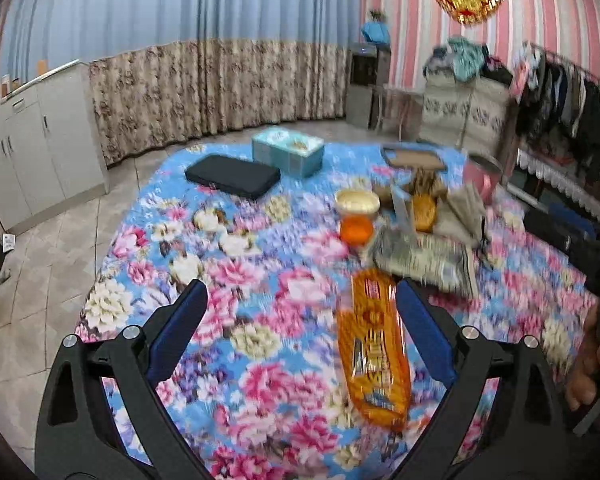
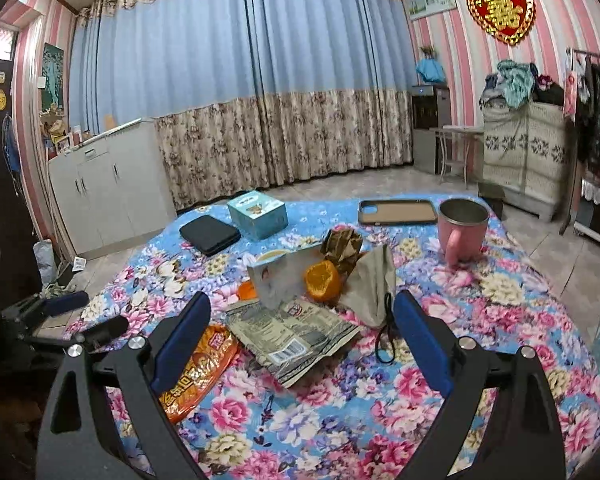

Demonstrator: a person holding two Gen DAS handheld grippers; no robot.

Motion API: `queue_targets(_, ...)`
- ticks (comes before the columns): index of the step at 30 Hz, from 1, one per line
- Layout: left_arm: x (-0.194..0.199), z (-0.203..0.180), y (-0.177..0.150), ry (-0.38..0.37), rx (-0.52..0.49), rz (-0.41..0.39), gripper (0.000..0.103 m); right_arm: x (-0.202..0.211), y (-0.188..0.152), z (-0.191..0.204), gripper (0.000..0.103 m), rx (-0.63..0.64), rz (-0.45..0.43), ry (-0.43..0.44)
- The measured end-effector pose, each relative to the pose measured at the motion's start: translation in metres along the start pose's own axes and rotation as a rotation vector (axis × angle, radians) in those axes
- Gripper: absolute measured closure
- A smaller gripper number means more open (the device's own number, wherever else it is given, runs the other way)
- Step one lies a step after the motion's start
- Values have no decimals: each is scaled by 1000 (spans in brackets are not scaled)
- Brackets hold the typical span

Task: Collect trash
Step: 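Return both tools to the bed and grasp the orange snack packet with left tool, then grasp the printed paper wrapper with the right tool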

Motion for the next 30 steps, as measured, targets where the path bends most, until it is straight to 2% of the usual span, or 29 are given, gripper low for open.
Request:
queue_targets(6,-31,-2,-7,-50,30,67,15,-15,2,-8,12,-18,-4,-6)
queue_targets(10,-52,-8,-12,-69,7,128,30,-20,1,-11,12,-37,12,-1)
queue_targets(12,-60,-9,-17,-96,19,168,31,-21,0,-13,12,-42,16,-1)
queue_targets(16,-71,-5,-24,-125,61,218,44,-26,-2,-16,12,-55,34,-1)
queue_targets(21,-80,-18,-30,-153,11,270,60,-29,-4,-10,12,-31,44,6)
queue_targets(24,-87,-23,-35,-167,-11,311,77,-31,-5,-8,12,-26,49,9)
queue_targets(25,-90,-25,-37,-174,-13,325,89,-31,-5,-8,12,-24,51,9)
queue_targets(26,-91,-25,-38,-181,-14,331,95,-31,-6,-7,12,-23,53,10)
queue_targets(28,-92,-28,-39,-193,-21,339,102,-32,-7,-7,12,-21,57,9)
queue_targets(30,-91,-31,-39,-189,-34,333,103,-33,-8,-6,12,-21,59,12)
Point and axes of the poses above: each gripper's, at about its wrist camera, not at the fingertips, and x roughly against the way its jaws point, z to its left, y to its top, the point moved 5 cm from there along -x, roughly the way its jaws point, and after that the axes turned 8 degrees about -y, right-handed, at the moved point
